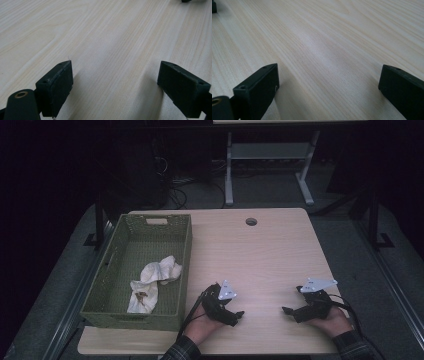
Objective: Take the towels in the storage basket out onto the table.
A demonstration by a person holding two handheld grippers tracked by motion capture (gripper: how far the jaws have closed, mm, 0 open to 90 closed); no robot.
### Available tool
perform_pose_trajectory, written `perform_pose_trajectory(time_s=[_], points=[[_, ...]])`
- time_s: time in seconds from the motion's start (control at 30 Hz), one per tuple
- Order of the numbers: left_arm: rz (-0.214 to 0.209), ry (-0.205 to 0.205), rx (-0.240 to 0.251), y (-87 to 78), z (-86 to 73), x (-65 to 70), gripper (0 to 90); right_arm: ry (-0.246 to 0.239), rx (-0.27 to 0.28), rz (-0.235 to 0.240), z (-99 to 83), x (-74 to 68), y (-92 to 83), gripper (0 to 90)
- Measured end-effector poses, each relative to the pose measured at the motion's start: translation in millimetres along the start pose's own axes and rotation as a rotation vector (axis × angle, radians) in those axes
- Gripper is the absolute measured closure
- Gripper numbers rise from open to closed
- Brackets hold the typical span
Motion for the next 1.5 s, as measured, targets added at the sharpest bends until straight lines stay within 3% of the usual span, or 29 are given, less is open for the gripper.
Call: perform_pose_trajectory(time_s=[0.23,0.33,0.9,1.5], points=[[0.012,-0.026,-0.012,-0.6,2.0,-1.1,13.0,-0.009,0.0,0.001,0.2,0.7,0.2,2.7],[0.003,-0.059,-0.017,-3.1,0.5,-4.4,13.2,-0.012,-0.002,0.01,1.8,0.6,1.0,2.1],[0.025,-0.067,-0.039,-10.8,2.4,-5.7,13.2,-0.013,-0.003,0.009,1.9,0.6,1.0,2.2],[0.032,-0.091,-0.022,-23.6,5.6,-12.7,13.2,-0.022,-0.007,0.008,2.3,1.0,1.2,2.2]])
Point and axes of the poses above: each handheld gripper's, and its own axes: y roughly forward along the jaws, z roughly out of its top, x roughly to its right, the point moved 1 cm from there along y, roughly forward along the jaws, and after that the axes turned 14 degrees about -x, right-handed, at the moved point
